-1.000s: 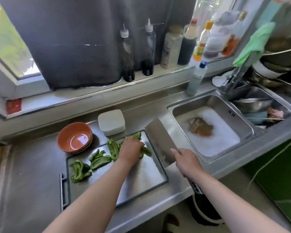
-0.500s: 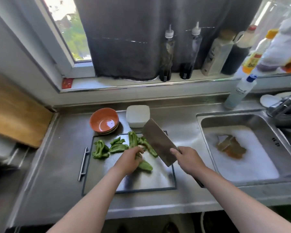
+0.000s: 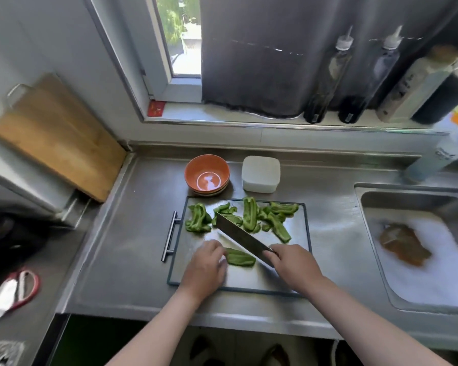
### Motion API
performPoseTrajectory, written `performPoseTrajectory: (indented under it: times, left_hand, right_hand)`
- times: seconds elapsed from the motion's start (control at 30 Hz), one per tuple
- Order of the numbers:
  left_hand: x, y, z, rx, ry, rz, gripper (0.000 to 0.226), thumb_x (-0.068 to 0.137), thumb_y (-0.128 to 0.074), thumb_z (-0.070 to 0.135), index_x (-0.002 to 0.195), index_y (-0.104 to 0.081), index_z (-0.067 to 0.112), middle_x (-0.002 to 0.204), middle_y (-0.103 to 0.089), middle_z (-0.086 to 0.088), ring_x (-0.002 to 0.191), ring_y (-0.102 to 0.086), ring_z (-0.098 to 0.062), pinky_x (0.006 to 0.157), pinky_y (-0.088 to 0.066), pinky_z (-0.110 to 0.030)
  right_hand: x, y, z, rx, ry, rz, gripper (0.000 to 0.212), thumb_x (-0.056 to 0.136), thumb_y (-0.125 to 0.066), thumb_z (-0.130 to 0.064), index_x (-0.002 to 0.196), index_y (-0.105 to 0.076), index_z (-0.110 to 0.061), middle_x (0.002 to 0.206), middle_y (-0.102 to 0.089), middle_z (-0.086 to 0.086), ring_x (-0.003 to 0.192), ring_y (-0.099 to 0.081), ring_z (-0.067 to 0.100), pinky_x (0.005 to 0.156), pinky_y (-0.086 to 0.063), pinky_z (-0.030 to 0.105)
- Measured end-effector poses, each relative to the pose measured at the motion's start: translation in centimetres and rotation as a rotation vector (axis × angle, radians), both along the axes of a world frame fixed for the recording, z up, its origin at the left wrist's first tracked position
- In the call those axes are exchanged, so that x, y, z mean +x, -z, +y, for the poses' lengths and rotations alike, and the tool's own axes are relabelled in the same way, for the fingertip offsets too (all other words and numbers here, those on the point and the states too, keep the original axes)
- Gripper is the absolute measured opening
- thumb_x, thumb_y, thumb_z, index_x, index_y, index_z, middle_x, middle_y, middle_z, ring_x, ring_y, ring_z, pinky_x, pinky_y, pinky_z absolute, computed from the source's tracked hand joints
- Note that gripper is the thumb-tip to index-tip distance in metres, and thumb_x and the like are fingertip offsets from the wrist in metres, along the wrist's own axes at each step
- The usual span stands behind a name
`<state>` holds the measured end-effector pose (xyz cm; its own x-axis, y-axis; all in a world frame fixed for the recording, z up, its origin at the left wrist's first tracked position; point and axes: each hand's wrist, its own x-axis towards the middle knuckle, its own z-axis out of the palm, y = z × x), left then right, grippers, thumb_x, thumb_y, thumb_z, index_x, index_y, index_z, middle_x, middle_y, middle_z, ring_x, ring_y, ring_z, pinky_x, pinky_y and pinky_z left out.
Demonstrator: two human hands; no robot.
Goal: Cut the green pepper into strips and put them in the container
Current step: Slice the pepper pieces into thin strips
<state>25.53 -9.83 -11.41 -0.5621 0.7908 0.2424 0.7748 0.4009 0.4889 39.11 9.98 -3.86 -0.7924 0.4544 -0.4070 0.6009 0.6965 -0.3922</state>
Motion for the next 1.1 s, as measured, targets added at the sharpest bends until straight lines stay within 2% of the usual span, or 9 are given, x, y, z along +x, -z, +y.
performPoseTrajectory:
  times: [0.1,0.2,0.37,0.5,0.63,0.8,0.87,0.97,1.1]
  left_hand:
    - [0.9,1.4,0.2,-0.023,0.203,0.091,0.018,0.086,-0.063,0.018,0.103,-0.067,0.013,0.107,-0.061,-0.002,0.097,-0.055,-0.019,0.082,-0.049,-0.028]
    - [0.8,2.5,0.5,-0.061,0.215,0.174,0.024,0.088,-0.055,0.024,0.105,-0.068,0.015,0.107,-0.061,-0.001,0.097,-0.058,-0.021,0.079,-0.052,-0.032]
    - [0.0,2.4,0.5,-0.050,0.326,0.240,0.022,0.086,-0.051,0.012,0.095,-0.071,0.012,0.101,-0.064,-0.003,0.094,-0.058,-0.021,0.069,-0.054,-0.031]
    - [-0.6,2.2,0.5,-0.061,0.377,0.249,0.017,0.079,-0.071,0.009,0.095,-0.072,0.014,0.099,-0.065,-0.001,0.095,-0.056,-0.018,0.069,-0.051,-0.028]
    - [-0.3,1.8,0.8,-0.061,0.354,0.272,0.017,0.083,-0.058,0.010,0.092,-0.072,0.015,0.089,-0.061,-0.001,0.083,-0.053,-0.019,0.068,-0.047,-0.029]
    - [0.2,1.0,1.9,-0.047,0.212,0.076,0.019,0.088,-0.056,0.025,0.085,-0.072,0.015,0.082,-0.055,0.000,0.080,-0.049,-0.019,0.068,-0.045,-0.029]
    - [0.0,0.4,1.5,-0.004,0.168,-0.074,0.019,0.087,-0.056,0.010,0.097,-0.072,0.011,0.091,-0.057,-0.001,0.088,-0.050,-0.017,0.077,-0.046,-0.026]
    - [-0.8,-0.3,0.9,-0.043,0.106,-0.257,0.041,0.081,-0.050,-0.007,0.112,-0.072,0.009,0.112,-0.061,-0.002,0.107,-0.052,-0.014,0.096,-0.041,-0.013]
    - [-1.2,-0.4,0.2,-0.220,0.207,-0.259,0.045,0.086,-0.050,-0.004,0.119,-0.072,0.016,0.114,-0.061,0.000,0.104,-0.058,-0.016,0.091,-0.050,-0.027]
  right_hand:
    - [0.0,0.6,-0.7,0.034,-0.021,-0.007,0.038,0.103,-0.044,-0.049,0.071,-0.049,-0.030,0.069,-0.056,-0.007,0.072,-0.052,0.019,0.050,-0.028,0.027]
    - [0.1,1.1,-1.4,0.057,-0.058,0.006,0.032,0.103,-0.043,-0.050,0.080,-0.054,-0.031,0.077,-0.065,-0.004,0.075,-0.059,0.019,0.055,-0.033,0.033]
    - [-0.3,1.4,-1.6,0.079,-0.088,0.007,0.031,0.103,-0.043,-0.048,0.090,-0.063,-0.028,0.082,-0.068,-0.005,0.078,-0.061,0.019,0.059,-0.036,0.032]
    - [-0.5,1.5,-1.5,0.082,-0.089,0.017,0.028,0.102,-0.043,-0.046,0.103,-0.068,-0.034,0.090,-0.071,-0.007,0.085,-0.063,0.018,0.064,-0.043,0.031]
    - [-0.1,1.8,-1.2,0.111,-0.094,0.033,0.027,0.103,-0.042,-0.043,0.106,-0.067,-0.036,0.093,-0.072,-0.006,0.088,-0.064,0.019,0.063,-0.040,0.032]
    - [0.1,1.5,-0.4,0.161,-0.065,0.023,0.026,0.103,-0.042,-0.042,0.104,-0.067,-0.036,0.091,-0.071,-0.006,0.086,-0.063,0.020,0.060,-0.038,0.031]
    - [0.2,1.1,-0.2,0.137,-0.049,0.007,0.025,0.102,-0.042,-0.040,0.097,-0.066,-0.035,0.087,-0.070,-0.006,0.080,-0.061,0.019,0.060,-0.042,0.031]
    - [0.2,0.7,0.2,0.105,-0.020,0.001,0.025,0.102,-0.042,-0.038,0.092,-0.065,-0.036,0.084,-0.070,-0.007,0.078,-0.062,0.017,0.065,-0.051,0.032]
    - [0.2,0.0,0.4,0.091,-0.003,0.007,0.025,0.101,-0.043,-0.034,0.081,-0.058,-0.038,0.078,-0.066,-0.008,0.073,-0.054,0.016,0.059,-0.040,0.030]
